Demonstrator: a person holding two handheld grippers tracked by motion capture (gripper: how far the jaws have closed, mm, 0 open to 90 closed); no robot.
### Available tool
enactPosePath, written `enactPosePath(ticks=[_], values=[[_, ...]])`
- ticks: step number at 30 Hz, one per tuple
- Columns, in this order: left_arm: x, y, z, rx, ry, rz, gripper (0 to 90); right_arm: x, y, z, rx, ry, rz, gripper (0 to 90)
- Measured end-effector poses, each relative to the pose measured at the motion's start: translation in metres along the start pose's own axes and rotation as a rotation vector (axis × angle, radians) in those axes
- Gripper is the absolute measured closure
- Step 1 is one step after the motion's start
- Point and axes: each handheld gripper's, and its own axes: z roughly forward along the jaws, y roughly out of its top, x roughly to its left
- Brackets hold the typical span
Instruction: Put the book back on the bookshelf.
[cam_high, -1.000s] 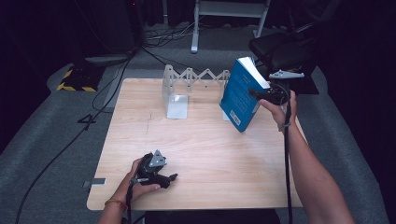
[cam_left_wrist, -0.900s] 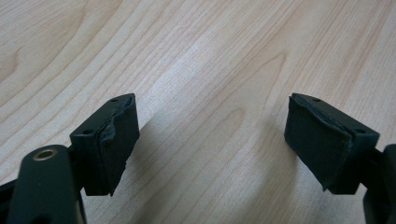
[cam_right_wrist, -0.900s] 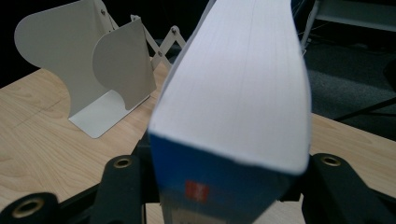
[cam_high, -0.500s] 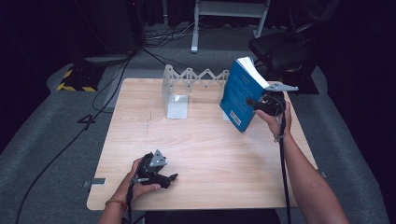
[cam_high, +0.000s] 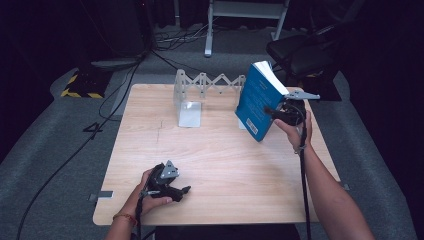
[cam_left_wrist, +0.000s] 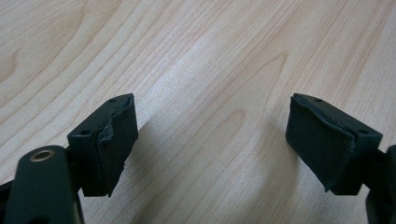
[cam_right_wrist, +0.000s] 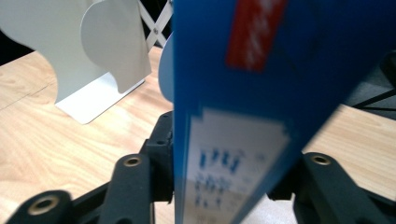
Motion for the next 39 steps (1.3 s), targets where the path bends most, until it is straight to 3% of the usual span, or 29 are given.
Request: enactPosePath(ticks=[9,16,21,28,34,39], values=[[0.000,0.000,0.000,0.000,0.000,0.000,17.4,0.000,-0.009,-0.014,0.045,0.020,-0.053,47.7],[0.000,0.000,0.000,0.001,0.001,0.000,17.4,-0.004,-0.014,-0.028,0.118,0.043,-0.117,42.5],[0.000,0.000,0.000,0.000,0.001,0.000,17.5,-0.006,-0.020,-0.039,0.128,0.055,-0.144,41.0],[0.000,0.000,0.000,0.000,0.001,0.000,17.4,-0.002,-0.030,-0.051,0.161,0.083,-0.195,39.2],[0.000,0.000,0.000,0.000,0.000,0.000,17.5,0.004,-0.036,-0.058,0.199,0.066,-0.239,36.5],[0.000,0.000,0.000,0.001,0.003,0.002,17.4,0.008,-0.048,-0.065,0.212,0.078,-0.258,35.8]])
